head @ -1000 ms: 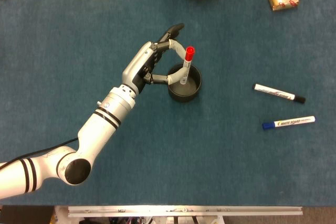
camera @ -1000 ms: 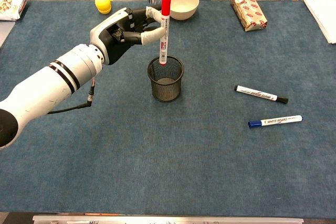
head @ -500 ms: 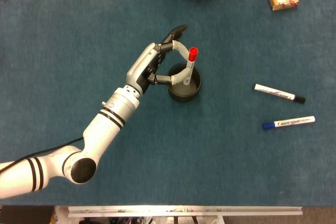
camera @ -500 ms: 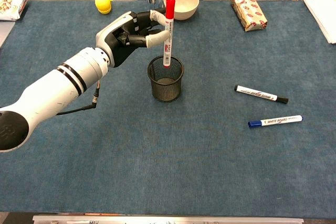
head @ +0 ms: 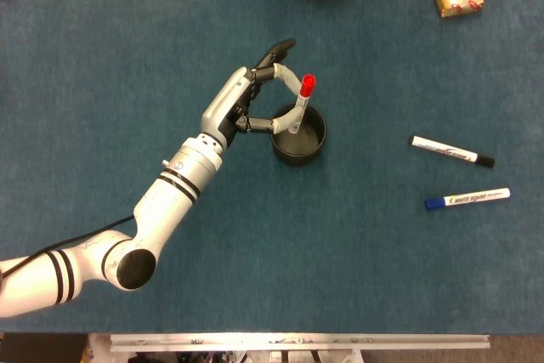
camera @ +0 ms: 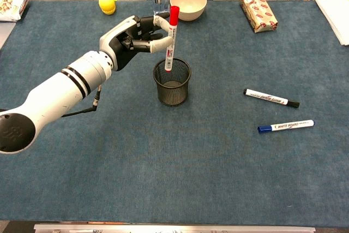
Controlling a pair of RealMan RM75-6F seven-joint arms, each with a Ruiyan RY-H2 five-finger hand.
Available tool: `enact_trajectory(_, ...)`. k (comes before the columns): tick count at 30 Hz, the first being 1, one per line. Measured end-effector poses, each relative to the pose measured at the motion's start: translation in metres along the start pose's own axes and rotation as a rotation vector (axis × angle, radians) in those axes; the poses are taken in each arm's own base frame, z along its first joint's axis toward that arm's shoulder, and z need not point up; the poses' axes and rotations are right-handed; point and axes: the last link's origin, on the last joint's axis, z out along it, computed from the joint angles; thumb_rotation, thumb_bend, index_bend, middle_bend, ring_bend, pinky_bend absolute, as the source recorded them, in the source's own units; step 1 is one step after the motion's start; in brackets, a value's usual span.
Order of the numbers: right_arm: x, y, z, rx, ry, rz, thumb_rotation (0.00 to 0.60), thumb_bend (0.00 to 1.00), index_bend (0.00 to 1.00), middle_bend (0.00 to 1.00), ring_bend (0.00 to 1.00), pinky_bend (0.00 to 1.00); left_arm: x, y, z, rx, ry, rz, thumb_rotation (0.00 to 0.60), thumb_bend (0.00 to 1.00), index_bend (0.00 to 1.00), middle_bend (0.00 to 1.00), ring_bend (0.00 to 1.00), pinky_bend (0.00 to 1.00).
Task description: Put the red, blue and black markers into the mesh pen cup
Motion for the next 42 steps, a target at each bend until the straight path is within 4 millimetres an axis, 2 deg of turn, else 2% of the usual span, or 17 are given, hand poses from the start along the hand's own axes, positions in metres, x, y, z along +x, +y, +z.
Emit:
enact_trajectory(8, -0.001, 0.001, -0.001, -0.004, -0.002, 0.0, 0.6, 0.0, 0.15, 0.23, 0.16, 0.31, 0.001, -0.004, -0.001, 0.002, -0.001, 0.002, 0.6, 0.32, 0.43, 0.05, 0.01, 0.0)
enact_trajectory(15, -0.002, 0.001, -0.001, -0.005, -0.004, 0.001, 0.6, 0.0, 0.15, 0.23, 0.16, 0.31, 0.002, -0.006, -0.002, 0.0, -0.008, 0.006, 0.6, 0.31, 0.32, 0.04, 0.01, 0.0)
enact_trajectory(24, 0.0, 0.0, -0.001, -0.002, 0.001, 0.004, 0.6, 0.0, 0.15, 0.23, 0.16, 0.31, 0.004, 0.001, -0.007, -0.01, -0.024, 0.038, 0.6, 0.29, 0.33, 0.04, 0.01, 0.0)
enact_trajectory(29, -0.002, -0.004, 0.0, 0.009, -0.002, 0.014, 0.6, 0.0, 0.15, 0.23, 0.16, 0.31, 0.012, 0.006, -0.015, -0.002, -0.042, 0.204, 0.6, 0.29, 0.38, 0.05, 0.01, 0.0)
enact_trajectory(36, -0.004, -0.016, 0.007, 0.04, 0.002, 0.035, 0.6, 0.0, 0.16, 0.24, 0.17, 0.31, 0.032, 0.019, -0.04, 0.028, -0.021, 0.585, 0.6, 0.29, 0.38, 0.05, 0.01, 0.0)
enact_trajectory(40, -0.006, -0.027, 0.012, 0.071, -0.001, 0.04, 0.6, 0.0, 0.18, 0.24, 0.17, 0.31, 0.059, 0.032, -0.067, 0.075, 0.052, 0.785, 0.6, 0.29, 0.39, 0.05, 0.01, 0.0)
enact_trajectory(42, -0.007, -0.032, 0.014, 0.084, -0.004, 0.043, 0.6, 0.0, 0.18, 0.24, 0.17, 0.31, 0.073, 0.036, -0.081, 0.109, 0.088, 0.832, 0.6, 0.29, 0.39, 0.05, 0.01, 0.0)
